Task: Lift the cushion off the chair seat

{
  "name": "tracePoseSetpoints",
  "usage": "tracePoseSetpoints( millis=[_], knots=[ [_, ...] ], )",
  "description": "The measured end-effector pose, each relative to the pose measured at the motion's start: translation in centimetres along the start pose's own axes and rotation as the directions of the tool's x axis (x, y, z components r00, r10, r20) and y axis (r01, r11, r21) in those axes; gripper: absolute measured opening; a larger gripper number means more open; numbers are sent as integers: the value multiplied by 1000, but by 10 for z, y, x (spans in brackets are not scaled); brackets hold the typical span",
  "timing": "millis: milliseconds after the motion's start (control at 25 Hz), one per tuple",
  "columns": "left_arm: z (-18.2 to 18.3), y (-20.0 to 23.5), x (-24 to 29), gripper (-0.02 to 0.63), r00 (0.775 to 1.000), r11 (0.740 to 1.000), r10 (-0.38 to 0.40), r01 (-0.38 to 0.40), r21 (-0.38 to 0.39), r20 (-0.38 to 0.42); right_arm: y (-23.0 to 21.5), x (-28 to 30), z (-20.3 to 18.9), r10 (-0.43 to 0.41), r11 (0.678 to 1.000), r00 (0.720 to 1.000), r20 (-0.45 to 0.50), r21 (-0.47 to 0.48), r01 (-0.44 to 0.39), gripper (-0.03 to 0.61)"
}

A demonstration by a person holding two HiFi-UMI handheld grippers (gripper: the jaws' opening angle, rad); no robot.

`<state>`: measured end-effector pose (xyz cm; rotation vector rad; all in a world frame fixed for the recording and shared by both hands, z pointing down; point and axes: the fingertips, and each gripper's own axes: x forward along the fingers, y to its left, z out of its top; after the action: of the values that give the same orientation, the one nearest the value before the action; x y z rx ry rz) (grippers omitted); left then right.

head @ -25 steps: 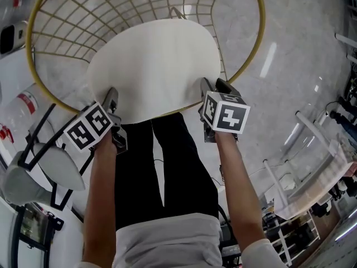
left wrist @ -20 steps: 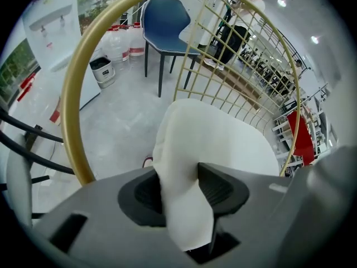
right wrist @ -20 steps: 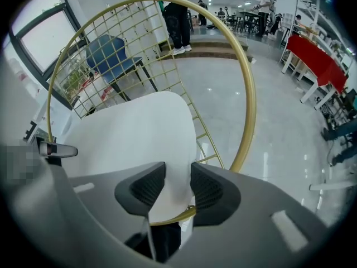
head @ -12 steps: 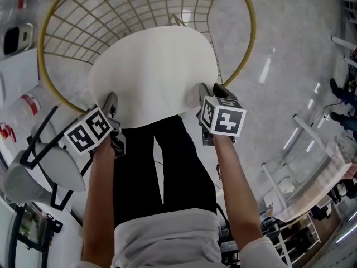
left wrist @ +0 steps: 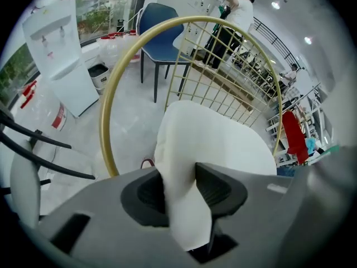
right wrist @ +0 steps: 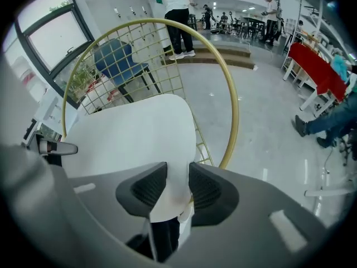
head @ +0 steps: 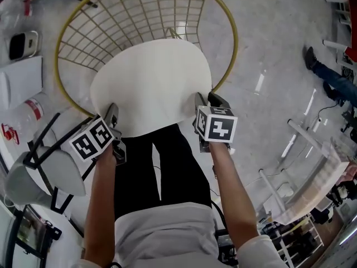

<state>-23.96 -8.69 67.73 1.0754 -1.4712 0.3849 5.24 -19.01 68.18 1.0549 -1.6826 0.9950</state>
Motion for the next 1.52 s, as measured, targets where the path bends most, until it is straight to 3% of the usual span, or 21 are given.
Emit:
tracePoseSetpoints(
  millis=[480, 880, 1120, 1520],
  knots=[
    [-4, -19, -46, 133, 1000, 999, -17, 16, 34, 25, 6, -48, -1, 9, 1000, 1000, 22, 19, -9, 118],
    [2, -22, -92, 130, 999, 999, -28, 26, 28, 46, 22, -96, 7, 32, 999, 999, 39, -28, -31, 112],
    [4, -31, -119, 129, 997, 999, -43, 41, 27, 60, 30, -126, 16, 41, 994, 998, 55, -104, -35, 104],
    [14, -52, -158, 123, 992, 997, -77, 73, 38, 95, 34, -169, 35, 68, 993, 993, 96, -106, -58, 95]
  ],
)
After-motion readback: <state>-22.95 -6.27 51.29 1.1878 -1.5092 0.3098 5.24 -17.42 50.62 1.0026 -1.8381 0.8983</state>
